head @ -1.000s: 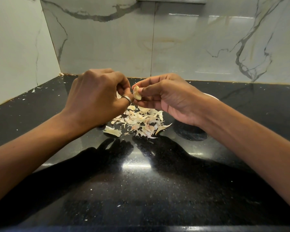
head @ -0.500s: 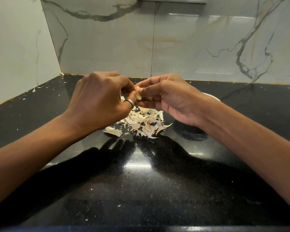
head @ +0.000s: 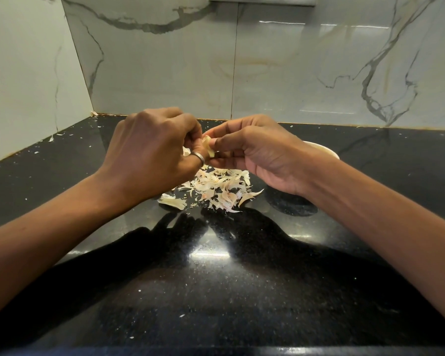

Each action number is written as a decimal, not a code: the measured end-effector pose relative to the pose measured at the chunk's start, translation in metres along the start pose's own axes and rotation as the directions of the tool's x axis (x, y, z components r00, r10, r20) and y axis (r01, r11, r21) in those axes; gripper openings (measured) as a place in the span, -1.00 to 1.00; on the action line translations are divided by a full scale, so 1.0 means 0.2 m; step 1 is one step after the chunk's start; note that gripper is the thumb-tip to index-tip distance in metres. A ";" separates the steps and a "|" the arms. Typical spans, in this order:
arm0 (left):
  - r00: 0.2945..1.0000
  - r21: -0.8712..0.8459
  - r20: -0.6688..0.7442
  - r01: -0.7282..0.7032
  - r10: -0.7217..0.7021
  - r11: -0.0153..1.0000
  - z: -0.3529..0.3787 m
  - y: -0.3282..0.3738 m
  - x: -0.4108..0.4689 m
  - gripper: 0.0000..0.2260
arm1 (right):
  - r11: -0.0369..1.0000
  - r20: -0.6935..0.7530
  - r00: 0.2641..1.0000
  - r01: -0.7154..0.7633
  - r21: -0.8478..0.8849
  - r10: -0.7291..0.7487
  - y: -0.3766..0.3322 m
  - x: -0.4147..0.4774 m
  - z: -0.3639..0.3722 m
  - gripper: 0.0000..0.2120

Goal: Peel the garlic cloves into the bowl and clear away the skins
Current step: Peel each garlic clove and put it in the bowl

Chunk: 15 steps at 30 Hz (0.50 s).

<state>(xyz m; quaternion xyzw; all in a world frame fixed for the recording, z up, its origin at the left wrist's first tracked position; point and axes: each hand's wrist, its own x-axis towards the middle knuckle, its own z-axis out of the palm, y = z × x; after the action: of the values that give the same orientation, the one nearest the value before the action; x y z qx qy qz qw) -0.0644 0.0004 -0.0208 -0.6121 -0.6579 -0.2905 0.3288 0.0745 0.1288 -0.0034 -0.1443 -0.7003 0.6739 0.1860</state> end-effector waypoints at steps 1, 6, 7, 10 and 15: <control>1.000 -0.001 -0.002 0.005 -0.005 1.000 0.00 0.00 0.00 -0.79 | 1.000 0.002 1.000 0.000 0.003 0.000 0.00 0.00 0.00 -0.84; 0.999 -0.015 -0.032 0.002 -0.002 1.000 -0.02 -0.01 0.01 -0.67 | 1.000 0.015 1.000 -0.002 -0.013 0.002 0.00 0.00 -0.01 -0.86; 0.999 -0.013 -0.035 0.004 -0.005 1.000 -0.02 -0.01 0.01 -0.67 | 1.000 0.019 1.000 -0.002 -0.018 0.002 0.00 0.00 0.00 -0.86; 0.999 0.002 -0.034 0.026 -0.026 1.000 -0.02 -0.02 0.02 -0.71 | 1.000 0.014 1.000 -0.006 -0.025 0.006 0.00 0.00 -0.01 -0.85; 0.997 -0.012 -0.022 0.079 -0.079 0.997 -0.02 -0.04 0.02 -0.77 | 1.000 -0.019 1.000 0.000 -0.028 -0.001 -0.01 0.00 -0.03 -0.82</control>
<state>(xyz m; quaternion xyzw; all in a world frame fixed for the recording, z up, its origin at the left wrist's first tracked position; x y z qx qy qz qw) -0.0731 -0.0013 -0.0140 -0.5841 -0.6763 -0.3140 0.3208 0.0765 0.1336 -0.0008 -0.1532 -0.7078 0.6626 0.1910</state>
